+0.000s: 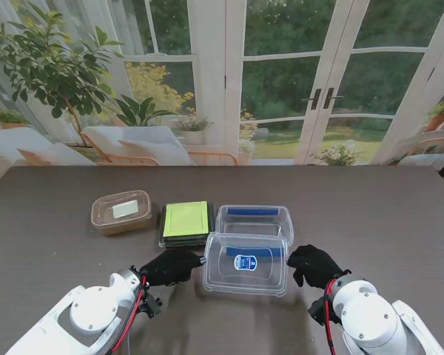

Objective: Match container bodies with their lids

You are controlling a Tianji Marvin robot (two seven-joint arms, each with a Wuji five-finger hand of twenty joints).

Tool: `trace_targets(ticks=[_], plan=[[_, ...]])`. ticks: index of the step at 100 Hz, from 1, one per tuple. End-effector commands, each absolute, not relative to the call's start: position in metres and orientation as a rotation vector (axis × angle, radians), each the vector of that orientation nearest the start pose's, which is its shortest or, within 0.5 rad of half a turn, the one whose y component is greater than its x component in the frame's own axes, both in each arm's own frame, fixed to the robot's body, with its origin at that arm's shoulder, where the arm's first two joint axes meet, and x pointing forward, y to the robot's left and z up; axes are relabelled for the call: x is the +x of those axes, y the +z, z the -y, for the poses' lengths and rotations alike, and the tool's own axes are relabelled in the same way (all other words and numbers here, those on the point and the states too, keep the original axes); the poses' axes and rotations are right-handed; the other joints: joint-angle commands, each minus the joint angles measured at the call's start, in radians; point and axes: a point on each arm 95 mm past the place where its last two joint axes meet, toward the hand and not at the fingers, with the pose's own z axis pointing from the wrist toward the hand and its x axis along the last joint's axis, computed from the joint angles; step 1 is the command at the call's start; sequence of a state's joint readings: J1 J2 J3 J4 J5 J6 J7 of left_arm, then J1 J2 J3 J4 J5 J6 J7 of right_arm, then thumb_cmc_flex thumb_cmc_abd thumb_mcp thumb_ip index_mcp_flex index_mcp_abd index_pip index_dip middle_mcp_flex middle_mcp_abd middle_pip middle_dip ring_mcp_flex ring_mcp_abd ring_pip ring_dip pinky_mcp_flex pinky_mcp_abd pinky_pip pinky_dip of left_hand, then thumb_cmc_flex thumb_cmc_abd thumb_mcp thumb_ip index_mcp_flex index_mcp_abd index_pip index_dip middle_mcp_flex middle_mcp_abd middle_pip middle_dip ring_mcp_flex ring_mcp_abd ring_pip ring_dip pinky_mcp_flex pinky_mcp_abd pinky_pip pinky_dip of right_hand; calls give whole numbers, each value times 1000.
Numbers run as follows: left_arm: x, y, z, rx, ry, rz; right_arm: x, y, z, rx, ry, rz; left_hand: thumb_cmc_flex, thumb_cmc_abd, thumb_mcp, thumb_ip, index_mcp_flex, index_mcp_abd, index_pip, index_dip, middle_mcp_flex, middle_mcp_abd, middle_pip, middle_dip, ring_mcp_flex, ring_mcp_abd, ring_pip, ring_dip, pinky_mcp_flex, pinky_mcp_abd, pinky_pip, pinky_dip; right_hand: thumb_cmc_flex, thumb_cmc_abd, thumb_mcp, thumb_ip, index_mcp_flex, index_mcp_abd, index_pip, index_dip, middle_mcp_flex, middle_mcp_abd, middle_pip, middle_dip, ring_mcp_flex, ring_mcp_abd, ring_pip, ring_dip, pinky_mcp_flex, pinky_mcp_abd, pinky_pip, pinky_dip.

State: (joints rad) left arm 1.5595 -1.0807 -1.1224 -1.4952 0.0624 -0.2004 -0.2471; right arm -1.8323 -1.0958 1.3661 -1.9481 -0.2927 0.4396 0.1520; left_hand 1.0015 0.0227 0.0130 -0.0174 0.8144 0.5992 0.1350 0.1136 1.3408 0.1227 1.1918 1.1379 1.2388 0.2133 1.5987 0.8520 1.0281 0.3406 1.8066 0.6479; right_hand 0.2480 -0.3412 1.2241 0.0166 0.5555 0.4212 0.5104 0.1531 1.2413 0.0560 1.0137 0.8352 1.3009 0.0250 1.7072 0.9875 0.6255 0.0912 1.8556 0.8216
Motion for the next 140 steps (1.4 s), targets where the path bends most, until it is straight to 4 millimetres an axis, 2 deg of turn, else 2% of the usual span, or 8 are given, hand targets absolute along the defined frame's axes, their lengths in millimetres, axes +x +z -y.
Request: trace_targets(ticks=[1,48,66,98,140], plan=[[378,-363,43,-2117,-2113,-1409,334,-306,4,-2601,-1790,1210,7,39,-19,6,29,-110,-36,-11,14,-13,38,-11,31,-34,66,-5,51,-32,279,-4,-20,11,1,-2,47,-213,14,7,75,90,11,9,13,-68,58,-5,588,-30,238,-18],[414,-351,50,-2124,-2135,-1398,361,-297,5,-2634,-1811,1181,6,39,-20,5,33,-112,-35,-11,14,-13,39,-13,31,-33,67,-7,51,-34,280,-3,-20,8,4,-3,52,-214,11,6,73,91,10,8,13,-68,58,-5,588,-30,238,-18],[424,-344,54,-2125,-2144,-1395,364,-287,7,-2643,-1813,1175,6,38,-19,6,34,-113,-34,-11,14,-14,39,-14,31,-34,67,-7,51,-33,280,-2,-20,7,5,-4,55,-213,11,6,73,92,9,8,13,-67,56,-5,588,-29,238,-19],[443,-333,56,-2143,-2142,-1396,382,-279,9,-2669,-1807,1168,7,38,-19,6,35,-111,-34,-10,14,-14,40,-14,31,-34,67,-8,51,-33,279,-2,-19,5,7,-5,57,-212,10,5,72,92,9,8,13,-65,54,-6,587,-26,238,-22],[472,-327,60,-2189,-2143,-1373,410,-279,11,-2701,-1770,1180,7,39,-19,6,34,-109,-35,-11,14,-11,38,-15,31,-34,68,-8,51,-33,279,-2,-21,6,5,-6,61,-210,11,6,70,90,7,8,13,-63,52,-8,587,-25,238,-23]])
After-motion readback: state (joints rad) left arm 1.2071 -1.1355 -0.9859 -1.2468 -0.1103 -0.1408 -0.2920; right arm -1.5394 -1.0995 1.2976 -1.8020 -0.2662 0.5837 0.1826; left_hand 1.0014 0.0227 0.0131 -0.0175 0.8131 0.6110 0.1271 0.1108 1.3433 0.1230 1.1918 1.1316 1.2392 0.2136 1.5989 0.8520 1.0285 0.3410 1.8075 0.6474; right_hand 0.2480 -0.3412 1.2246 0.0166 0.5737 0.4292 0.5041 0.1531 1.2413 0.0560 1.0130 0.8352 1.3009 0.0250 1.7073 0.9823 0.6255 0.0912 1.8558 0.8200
